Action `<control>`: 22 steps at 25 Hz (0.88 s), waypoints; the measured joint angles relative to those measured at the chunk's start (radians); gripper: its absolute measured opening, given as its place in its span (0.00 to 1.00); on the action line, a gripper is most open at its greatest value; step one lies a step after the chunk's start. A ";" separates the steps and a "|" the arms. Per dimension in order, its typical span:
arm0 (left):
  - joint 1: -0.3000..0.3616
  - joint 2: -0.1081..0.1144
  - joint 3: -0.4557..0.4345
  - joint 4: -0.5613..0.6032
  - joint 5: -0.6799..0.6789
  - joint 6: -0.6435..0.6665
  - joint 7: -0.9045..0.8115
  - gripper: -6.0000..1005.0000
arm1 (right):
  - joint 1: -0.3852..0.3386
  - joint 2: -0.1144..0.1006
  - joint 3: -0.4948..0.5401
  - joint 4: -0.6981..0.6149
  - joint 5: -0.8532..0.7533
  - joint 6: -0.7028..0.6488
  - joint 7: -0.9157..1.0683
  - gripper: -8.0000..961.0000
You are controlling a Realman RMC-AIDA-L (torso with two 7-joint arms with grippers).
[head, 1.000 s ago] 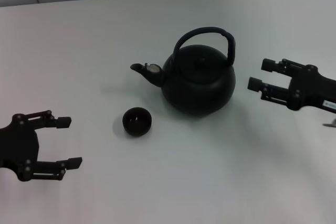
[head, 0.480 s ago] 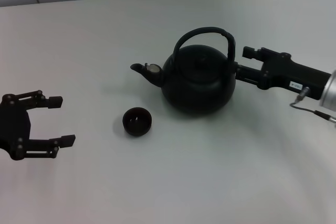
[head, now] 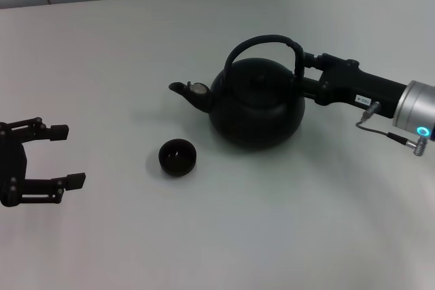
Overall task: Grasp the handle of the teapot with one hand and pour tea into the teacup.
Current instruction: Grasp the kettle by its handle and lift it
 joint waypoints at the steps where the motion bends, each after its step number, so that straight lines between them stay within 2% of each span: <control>1: 0.000 0.000 0.000 0.000 0.000 0.000 0.000 0.87 | 0.005 0.000 0.000 0.004 0.000 0.010 0.000 0.76; 16: -0.001 -0.009 -0.004 0.007 0.011 -0.005 0.000 0.87 | 0.013 -0.001 0.005 0.018 0.003 0.043 -0.003 0.76; 22: -0.003 -0.015 -0.005 0.008 0.016 -0.016 0.000 0.87 | 0.008 -0.001 0.009 0.027 0.003 0.010 -0.102 0.76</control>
